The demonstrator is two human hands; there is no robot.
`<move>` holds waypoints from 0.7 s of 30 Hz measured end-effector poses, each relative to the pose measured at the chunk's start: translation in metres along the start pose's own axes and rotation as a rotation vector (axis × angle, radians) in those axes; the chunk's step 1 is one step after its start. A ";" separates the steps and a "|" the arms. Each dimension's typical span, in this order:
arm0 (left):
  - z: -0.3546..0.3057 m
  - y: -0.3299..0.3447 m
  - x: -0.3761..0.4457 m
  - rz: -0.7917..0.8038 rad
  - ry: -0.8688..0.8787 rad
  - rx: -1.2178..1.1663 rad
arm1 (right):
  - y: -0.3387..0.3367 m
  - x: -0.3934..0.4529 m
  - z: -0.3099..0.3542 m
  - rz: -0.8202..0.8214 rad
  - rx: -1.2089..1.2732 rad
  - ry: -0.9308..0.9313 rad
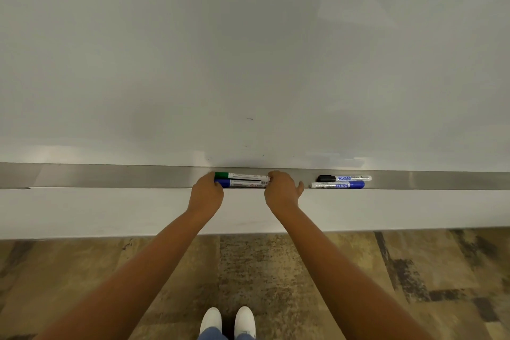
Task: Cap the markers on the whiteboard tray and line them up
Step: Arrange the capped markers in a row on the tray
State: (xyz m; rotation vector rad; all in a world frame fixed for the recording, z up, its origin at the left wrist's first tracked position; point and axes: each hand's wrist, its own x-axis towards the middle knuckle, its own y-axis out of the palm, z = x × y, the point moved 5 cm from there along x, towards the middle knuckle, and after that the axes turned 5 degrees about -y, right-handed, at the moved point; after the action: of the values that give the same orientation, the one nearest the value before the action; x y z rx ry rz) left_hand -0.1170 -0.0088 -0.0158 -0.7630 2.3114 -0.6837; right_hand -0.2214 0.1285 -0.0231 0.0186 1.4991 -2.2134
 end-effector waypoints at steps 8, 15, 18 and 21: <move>0.013 -0.015 0.000 -0.072 -0.013 -0.023 | 0.010 -0.001 0.018 0.016 -0.023 -0.077; 0.028 -0.018 0.001 -0.140 0.026 -0.039 | -0.020 0.002 -0.009 -0.010 0.206 -0.116; 0.030 -0.021 0.000 -0.149 -0.001 -0.060 | -0.046 0.004 -0.040 -0.098 0.149 -0.097; 0.029 -0.024 0.000 -0.131 -0.067 -0.083 | -0.071 0.008 -0.076 -0.194 0.075 -0.046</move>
State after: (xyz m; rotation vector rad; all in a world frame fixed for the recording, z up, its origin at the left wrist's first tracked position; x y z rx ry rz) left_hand -0.0896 -0.0335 -0.0209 -0.9681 2.2561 -0.6124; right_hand -0.2739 0.2139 0.0057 -0.1586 1.4466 -2.4038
